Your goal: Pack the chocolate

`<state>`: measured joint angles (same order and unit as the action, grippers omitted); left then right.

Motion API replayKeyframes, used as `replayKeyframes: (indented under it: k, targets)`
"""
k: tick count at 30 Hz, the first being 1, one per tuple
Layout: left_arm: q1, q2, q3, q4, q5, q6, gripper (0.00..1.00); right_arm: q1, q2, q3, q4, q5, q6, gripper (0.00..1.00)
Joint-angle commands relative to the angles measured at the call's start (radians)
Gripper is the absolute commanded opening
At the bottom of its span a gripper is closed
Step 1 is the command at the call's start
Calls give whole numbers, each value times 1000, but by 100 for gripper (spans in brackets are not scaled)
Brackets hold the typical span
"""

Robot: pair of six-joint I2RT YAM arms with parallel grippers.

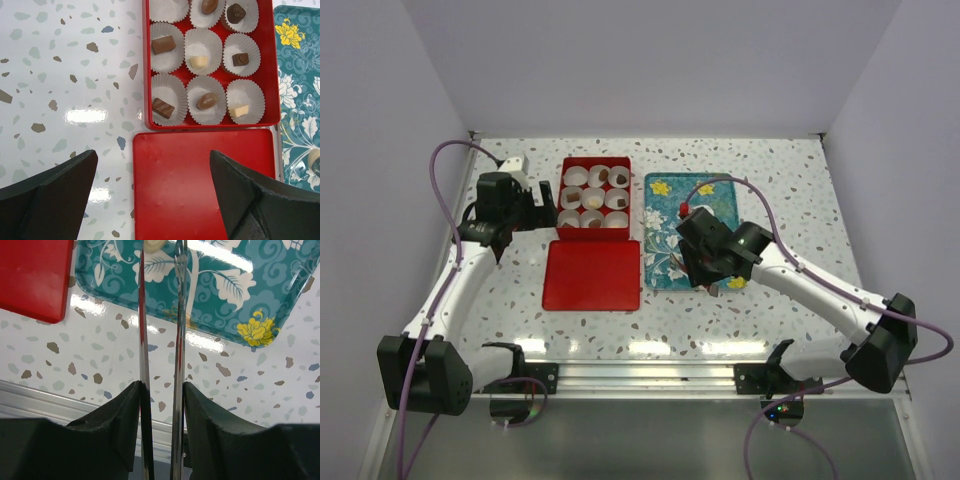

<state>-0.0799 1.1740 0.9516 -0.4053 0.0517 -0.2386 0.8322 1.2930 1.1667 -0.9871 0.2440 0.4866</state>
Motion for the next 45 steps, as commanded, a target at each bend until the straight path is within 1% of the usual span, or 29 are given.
replayKeyframes:
  k: [1, 10, 14, 19, 23, 31, 40, 45]
  targets:
    - [-3, -7, -5, 45, -4, 32, 100, 4, 14, 33, 24, 6, 20, 42]
    - [-3, -1, -4, 53, -4, 30, 100, 5, 42, 45, 25, -3, 12, 41]
    - [-3, 0, -7, 53, -4, 30, 100, 7, 54, 62, 10, -6, 12, 39]
    - [-3, 0, -11, 56, -4, 30, 100, 7, 54, 77, -24, -8, 15, 29]
    - [-3, 3, -16, 63, 0, 27, 100, 7, 48, 94, -45, 11, 14, 26]
    - [-3, 6, -13, 63, -3, 27, 100, 5, 84, 177, -70, 38, -23, 24]
    - [-1, -2, -8, 53, -15, 33, 100, -1, 121, 202, -58, 69, -68, 24]
    - [-1, -5, 1, 46, -19, 39, 100, -42, 120, 203, -47, 60, -97, 24]
